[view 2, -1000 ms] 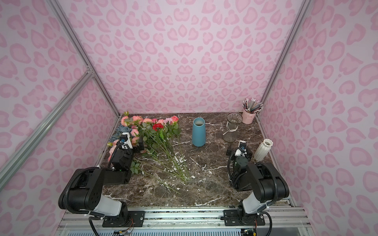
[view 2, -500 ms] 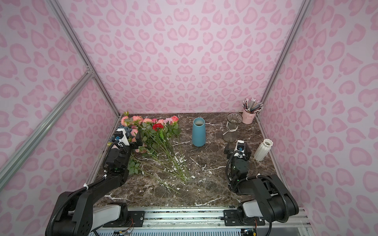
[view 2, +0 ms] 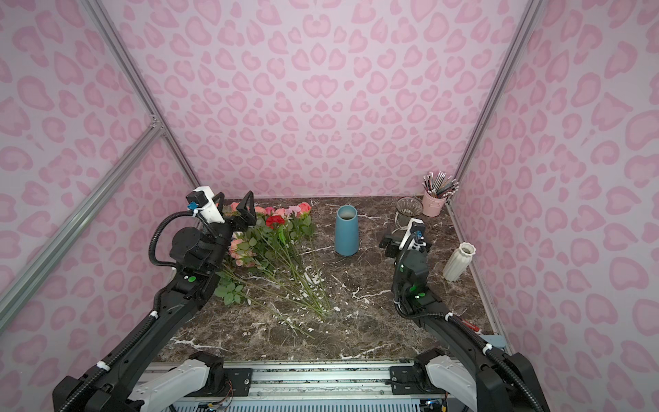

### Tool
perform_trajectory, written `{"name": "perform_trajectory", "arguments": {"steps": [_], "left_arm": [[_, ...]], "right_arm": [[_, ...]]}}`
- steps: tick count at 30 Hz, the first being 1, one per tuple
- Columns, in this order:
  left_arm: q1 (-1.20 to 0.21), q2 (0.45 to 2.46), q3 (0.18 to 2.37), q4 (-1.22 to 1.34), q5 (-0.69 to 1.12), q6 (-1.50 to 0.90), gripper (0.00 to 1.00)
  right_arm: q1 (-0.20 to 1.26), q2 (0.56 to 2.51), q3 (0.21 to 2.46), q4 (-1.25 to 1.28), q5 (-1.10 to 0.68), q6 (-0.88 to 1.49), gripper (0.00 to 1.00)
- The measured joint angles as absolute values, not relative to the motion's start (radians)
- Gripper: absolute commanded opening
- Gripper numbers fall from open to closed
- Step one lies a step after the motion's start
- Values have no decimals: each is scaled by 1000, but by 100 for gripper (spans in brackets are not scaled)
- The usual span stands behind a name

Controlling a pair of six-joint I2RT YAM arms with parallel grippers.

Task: Place the pink flowers into the vase
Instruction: Pick up the vase from the center of the board.

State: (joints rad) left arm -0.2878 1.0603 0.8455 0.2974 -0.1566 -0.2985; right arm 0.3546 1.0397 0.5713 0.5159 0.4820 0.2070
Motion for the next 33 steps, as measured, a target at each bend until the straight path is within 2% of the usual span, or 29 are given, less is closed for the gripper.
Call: {"name": "perform_trajectory", "arguments": {"steps": [5,7,11,17,21,25,27,31,33], "left_arm": [[-286,1069,1055,2,-275,-487,97],[-286,1074,1109,-85,-280,-530,97],[-274,1048,1100,-186,-290,-603,97],[-255,1060,1151,-246,-181,-613,97],[-252,1187,1345,-349,-196,-599,97],[-290,1326,1479,-455,-192,-572,97],[-326,1379,1526,-513,-212,-562,97],[-377,1427,1570,-586,-274,-550,97],[-378,1437,1584,-606,-300,-546,97]], "right_arm": [[364,993,746,137,518,452,99],[356,923,746,69,536,549,99],[348,867,789,3,488,579,99],[336,1057,1126,-189,456,546,99],[279,1213,1306,-353,496,545,99],[182,1282,1393,-430,465,572,99],[153,1308,1426,-460,461,587,88],[83,1407,1509,-535,408,606,51],[8,1444,1509,-560,347,622,38]]}}
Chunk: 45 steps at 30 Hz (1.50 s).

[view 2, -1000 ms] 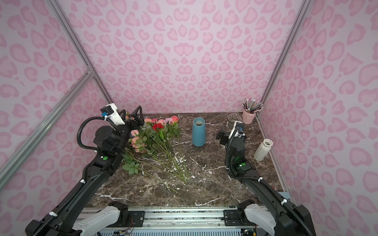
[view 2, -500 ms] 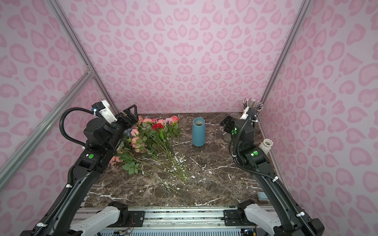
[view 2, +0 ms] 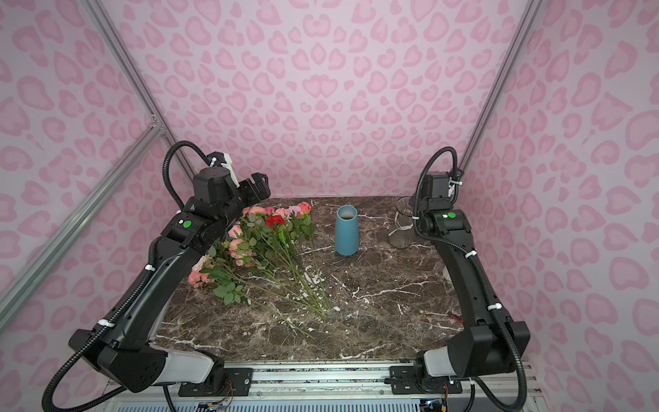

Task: Place the pink flowers into the vase
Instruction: Pick up the vase from the center of the board.

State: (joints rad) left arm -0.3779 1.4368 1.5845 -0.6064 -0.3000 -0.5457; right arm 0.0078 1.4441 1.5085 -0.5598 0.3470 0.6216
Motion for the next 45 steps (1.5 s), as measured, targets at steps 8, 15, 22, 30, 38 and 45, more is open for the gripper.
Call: {"name": "perform_trajectory", "arguments": {"steps": [8,15,22,30,38,45], "left_arm": [[-367,1470,1623,-625,-315,-519,97],[-332,1463,1589,-627,-292,-521,97],[-302,1434,1567,-627,-287,-525,97],[-275,1433,1554,-627,-284,-537,97],[-268,1396,1511,-609,-243,-542,97],[-263,1378,1486,-575,-230,-542,97]], "right_arm": [[-70,1512,1491,-578,148,650,33],[-94,1584,1523,-561,21,657,32],[-108,1616,1532,-561,-29,657,32],[-110,1621,1523,-567,-31,646,32],[-105,1667,1508,-550,-73,638,25],[-90,1682,1495,-482,-103,646,6]]}}
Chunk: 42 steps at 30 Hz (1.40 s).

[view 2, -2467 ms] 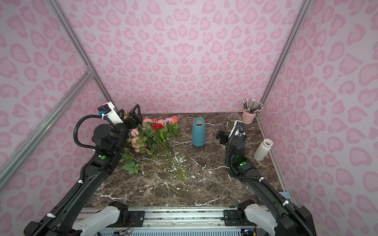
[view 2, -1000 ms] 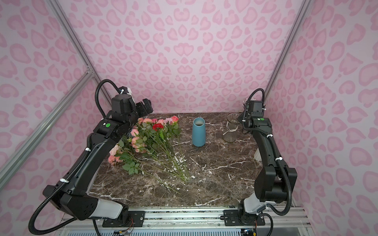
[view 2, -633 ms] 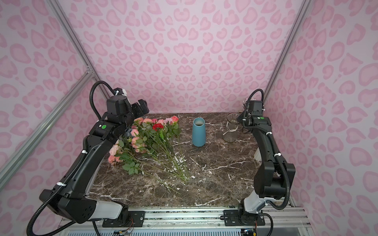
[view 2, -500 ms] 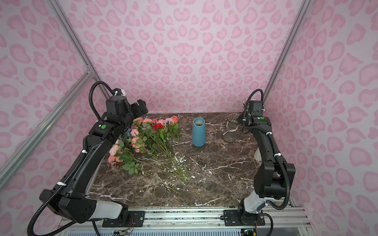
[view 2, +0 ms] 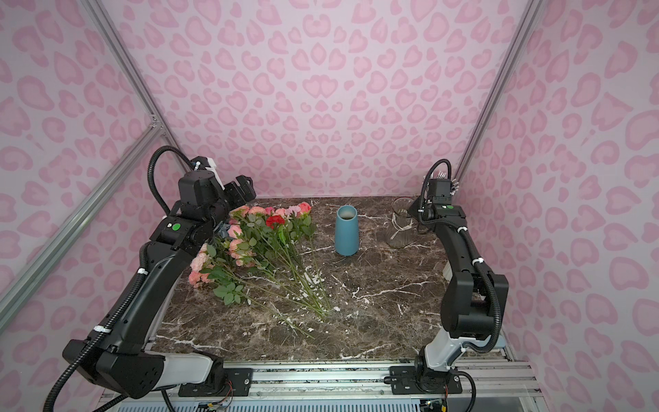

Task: Place the pink flowers into the vase
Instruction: Pick up the vase from the center of the board.

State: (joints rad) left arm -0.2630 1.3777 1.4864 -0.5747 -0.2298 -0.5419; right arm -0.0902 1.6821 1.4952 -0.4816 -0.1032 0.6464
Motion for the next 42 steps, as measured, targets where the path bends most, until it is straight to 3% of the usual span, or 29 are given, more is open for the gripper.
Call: {"name": "perform_trajectory", "arguments": {"steps": [3,14,28,34,42], "left_arm": [[-261,1365,1465,-564,-209,-542,97],[-250,1353,1448,-530,-192,-542,97],[-224,1345,1427,-528,-182,-542,97],[-213,1348,1424,-527,-165,-542,97],[-207,1358,1422,-527,-154,-543,97]], "right_arm": [[-83,1681,1490,-471,-107,654,0],[-65,1703,1497,-430,-97,729,0],[-47,1972,1852,-510,-56,835,0],[-41,2017,1902,-505,-47,857,0],[-32,2030,1912,-493,-51,875,39]]}}
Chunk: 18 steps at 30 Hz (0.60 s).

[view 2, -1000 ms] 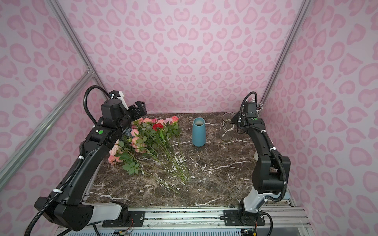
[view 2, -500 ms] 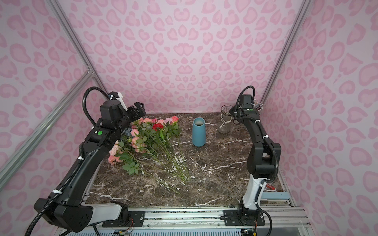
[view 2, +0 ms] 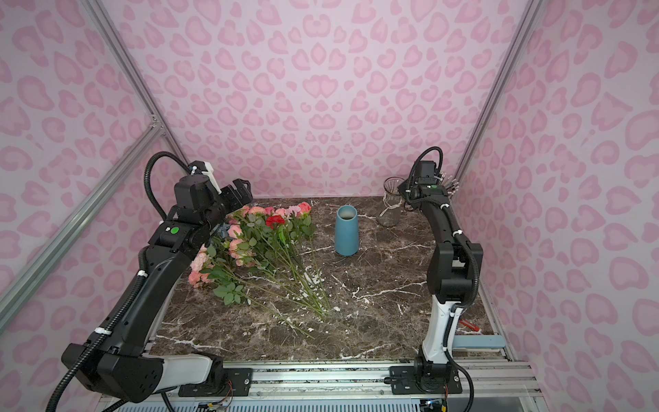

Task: Place the pink flowers into the vase
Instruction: Pick up the vase from the center of the board.

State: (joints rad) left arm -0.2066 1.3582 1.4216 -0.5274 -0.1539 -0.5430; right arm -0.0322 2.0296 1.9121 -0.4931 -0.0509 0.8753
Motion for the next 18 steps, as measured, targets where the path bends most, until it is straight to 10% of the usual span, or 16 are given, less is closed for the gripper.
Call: {"name": "perform_trajectory", "arguments": {"steps": [18], "left_arm": [[-206,1353,1420,-528,-156,-559,97]], "right_arm": [[116,1785,1685,-530,-39,794,53]]}}
